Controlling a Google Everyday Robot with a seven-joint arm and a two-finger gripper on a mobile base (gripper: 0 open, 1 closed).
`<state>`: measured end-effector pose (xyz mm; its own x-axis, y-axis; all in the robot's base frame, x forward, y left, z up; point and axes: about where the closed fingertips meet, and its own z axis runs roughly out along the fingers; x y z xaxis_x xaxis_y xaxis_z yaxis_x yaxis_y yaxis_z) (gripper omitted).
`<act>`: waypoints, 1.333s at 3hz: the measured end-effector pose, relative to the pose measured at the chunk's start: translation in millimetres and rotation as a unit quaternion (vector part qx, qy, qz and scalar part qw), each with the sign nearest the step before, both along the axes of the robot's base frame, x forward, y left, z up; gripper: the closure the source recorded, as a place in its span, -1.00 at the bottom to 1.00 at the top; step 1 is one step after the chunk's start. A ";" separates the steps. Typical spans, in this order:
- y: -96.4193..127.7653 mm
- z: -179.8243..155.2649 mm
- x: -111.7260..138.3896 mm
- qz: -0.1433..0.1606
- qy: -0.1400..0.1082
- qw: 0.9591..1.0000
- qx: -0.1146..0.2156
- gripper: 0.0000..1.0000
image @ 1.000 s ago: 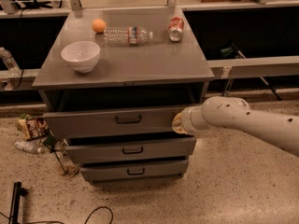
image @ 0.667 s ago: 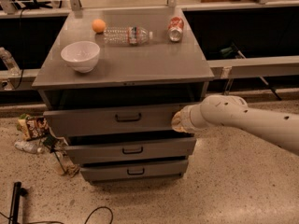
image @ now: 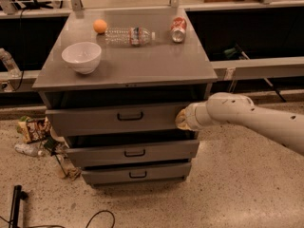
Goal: Close top drawer
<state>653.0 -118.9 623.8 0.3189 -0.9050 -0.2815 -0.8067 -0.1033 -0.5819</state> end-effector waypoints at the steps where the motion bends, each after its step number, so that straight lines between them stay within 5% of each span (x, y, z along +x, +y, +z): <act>1: -4.6 9.3 -1.2 -0.006 0.024 0.999 0.042 1.00; 2: -9.4 40.6 -29.9 -0.019 0.074 0.992 0.101 1.00; 3: -30.7 88.4 -78.7 -0.056 0.146 0.969 0.190 1.00; 4: -55.2 144.4 -123.2 -0.093 0.175 0.936 0.290 1.00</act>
Offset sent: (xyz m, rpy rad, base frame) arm -0.0967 -0.0174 0.0816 0.3764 0.4010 -0.0528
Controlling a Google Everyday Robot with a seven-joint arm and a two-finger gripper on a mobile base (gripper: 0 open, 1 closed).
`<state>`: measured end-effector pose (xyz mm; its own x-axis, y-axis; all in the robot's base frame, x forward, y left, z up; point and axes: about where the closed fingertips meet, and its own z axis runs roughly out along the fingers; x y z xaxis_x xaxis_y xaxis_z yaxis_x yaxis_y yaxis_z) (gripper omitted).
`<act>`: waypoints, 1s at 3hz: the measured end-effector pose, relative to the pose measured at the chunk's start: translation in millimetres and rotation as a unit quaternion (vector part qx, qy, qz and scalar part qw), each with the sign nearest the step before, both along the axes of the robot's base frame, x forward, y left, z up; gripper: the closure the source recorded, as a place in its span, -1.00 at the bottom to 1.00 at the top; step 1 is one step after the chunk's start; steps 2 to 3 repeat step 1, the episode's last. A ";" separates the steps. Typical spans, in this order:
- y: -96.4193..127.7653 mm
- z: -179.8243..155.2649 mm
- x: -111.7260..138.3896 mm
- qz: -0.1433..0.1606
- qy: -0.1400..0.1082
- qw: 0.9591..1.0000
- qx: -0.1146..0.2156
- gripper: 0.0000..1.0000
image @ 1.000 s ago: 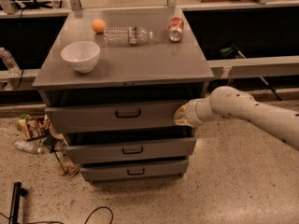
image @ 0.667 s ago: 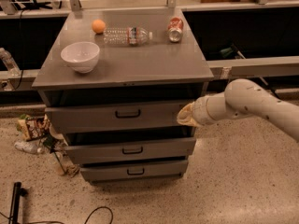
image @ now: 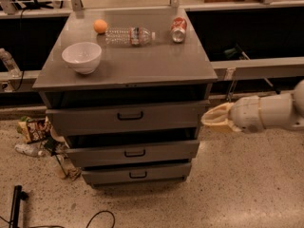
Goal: Close top drawer
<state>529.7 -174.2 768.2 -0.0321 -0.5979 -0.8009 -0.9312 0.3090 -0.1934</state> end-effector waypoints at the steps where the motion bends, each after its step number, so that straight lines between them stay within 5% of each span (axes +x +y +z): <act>1: -16.0 43.1 -30.2 -0.067 0.020 0.993 0.097 0.73; 3: -16.0 43.1 -30.2 -0.067 0.020 0.993 0.097 0.73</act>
Offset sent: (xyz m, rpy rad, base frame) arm 0.0000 0.0000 0.0000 0.0000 0.0000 0.0000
